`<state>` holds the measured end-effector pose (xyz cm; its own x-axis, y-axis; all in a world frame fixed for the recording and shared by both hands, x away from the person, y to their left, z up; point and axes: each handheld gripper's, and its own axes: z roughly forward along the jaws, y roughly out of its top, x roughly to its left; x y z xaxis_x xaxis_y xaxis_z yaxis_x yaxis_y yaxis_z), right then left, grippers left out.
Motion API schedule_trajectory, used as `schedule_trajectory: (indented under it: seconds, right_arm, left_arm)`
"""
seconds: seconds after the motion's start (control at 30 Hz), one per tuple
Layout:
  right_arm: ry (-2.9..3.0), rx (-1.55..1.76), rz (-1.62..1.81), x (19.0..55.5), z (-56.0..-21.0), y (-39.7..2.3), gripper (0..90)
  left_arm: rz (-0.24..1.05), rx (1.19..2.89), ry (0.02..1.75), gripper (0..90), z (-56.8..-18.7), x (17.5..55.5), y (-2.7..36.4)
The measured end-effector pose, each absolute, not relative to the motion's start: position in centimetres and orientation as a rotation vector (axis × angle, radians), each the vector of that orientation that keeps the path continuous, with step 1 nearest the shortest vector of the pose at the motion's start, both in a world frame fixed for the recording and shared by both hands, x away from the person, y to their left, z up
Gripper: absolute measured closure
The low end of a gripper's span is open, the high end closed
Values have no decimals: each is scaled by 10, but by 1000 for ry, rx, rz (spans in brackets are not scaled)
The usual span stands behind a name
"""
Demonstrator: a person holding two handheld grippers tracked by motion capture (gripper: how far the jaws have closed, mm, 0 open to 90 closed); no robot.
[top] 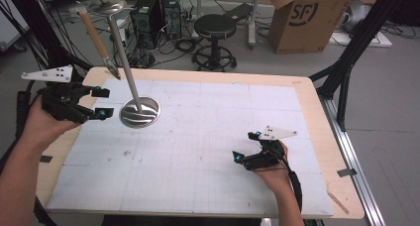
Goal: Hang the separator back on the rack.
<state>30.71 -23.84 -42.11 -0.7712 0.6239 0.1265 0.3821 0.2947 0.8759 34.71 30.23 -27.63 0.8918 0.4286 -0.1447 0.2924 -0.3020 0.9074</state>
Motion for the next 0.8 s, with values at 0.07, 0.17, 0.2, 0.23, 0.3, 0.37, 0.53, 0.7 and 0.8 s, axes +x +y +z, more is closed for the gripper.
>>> schedule_trajectory:
  seconds: [0.07, 0.17, 0.2, 0.23, 0.3, 0.37, 0.53, 0.7, 0.8]
  right_arm:
    - [2324, 926, 1471, 307, -421, -238, 26]
    - [2317, 926, 1481, 307, -420, -240, 26]
    - [2317, 926, 1481, 307, -420, -240, 26]
    - [2317, 924, 1482, 307, -420, -240, 26]
    - [2317, 925, 1478, 307, -420, -240, 26]
    - [2319, 925, 1476, 307, -420, -239, 26]
    - [2319, 926, 1479, 307, -420, -239, 26]
    - [2316, 920, 1480, 307, -420, -240, 26]
    - [2313, 922, 1484, 307, -420, -240, 26]
  left_arm:
    - [139, 1910, 522, 193, -279, 347, 299]
    - [130, 1921, 512, 185, -284, 346, 292]
    - [123, 1923, 503, 185, -286, 346, 290]
    - [118, 1922, 500, 180, -287, 346, 288]
    - [113, 1927, 486, 174, -291, 345, 284]
    - [109, 1931, 481, 156, -295, 344, 280]
    - [97, 1930, 471, 147, -307, 341, 273]
    - [82, 1904, 463, 134, -318, 338, 269]
    - [80, 1897, 463, 127, -332, 335, 263]
